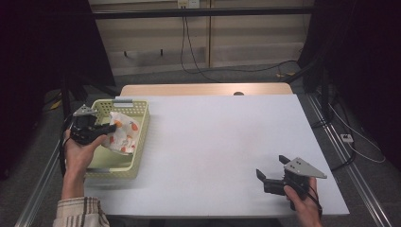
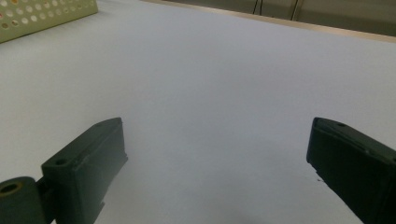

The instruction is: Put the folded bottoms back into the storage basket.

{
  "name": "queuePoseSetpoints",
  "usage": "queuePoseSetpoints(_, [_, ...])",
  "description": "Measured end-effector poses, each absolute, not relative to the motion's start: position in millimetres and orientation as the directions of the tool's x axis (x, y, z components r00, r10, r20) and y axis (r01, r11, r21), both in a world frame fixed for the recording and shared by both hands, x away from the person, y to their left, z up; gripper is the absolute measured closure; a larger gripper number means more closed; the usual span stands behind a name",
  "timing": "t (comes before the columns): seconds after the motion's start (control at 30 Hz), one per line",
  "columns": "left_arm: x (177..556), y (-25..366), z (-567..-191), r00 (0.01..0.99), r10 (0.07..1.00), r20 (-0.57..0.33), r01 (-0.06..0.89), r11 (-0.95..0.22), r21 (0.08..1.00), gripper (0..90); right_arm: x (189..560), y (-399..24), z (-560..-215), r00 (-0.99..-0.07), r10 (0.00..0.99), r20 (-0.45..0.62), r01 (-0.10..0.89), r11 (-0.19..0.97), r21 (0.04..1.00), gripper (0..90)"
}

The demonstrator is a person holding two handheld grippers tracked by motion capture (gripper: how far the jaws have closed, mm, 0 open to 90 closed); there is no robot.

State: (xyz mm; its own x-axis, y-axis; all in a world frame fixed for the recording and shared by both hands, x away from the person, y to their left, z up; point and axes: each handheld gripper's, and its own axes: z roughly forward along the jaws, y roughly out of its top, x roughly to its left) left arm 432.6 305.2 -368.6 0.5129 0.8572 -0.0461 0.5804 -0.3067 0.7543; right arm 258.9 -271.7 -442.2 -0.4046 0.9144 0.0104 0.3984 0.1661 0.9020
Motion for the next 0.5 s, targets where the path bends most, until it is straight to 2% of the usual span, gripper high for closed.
queuePoseSetpoints(0.5, [442, 313, -382, 0.48, 0.875, -0.067, 0.626, -0.288, 0.725, 81.6, 259, -271, -444, -0.402, 0.916, 0.018, 0.392, 0.154, 0.907, 3.7])
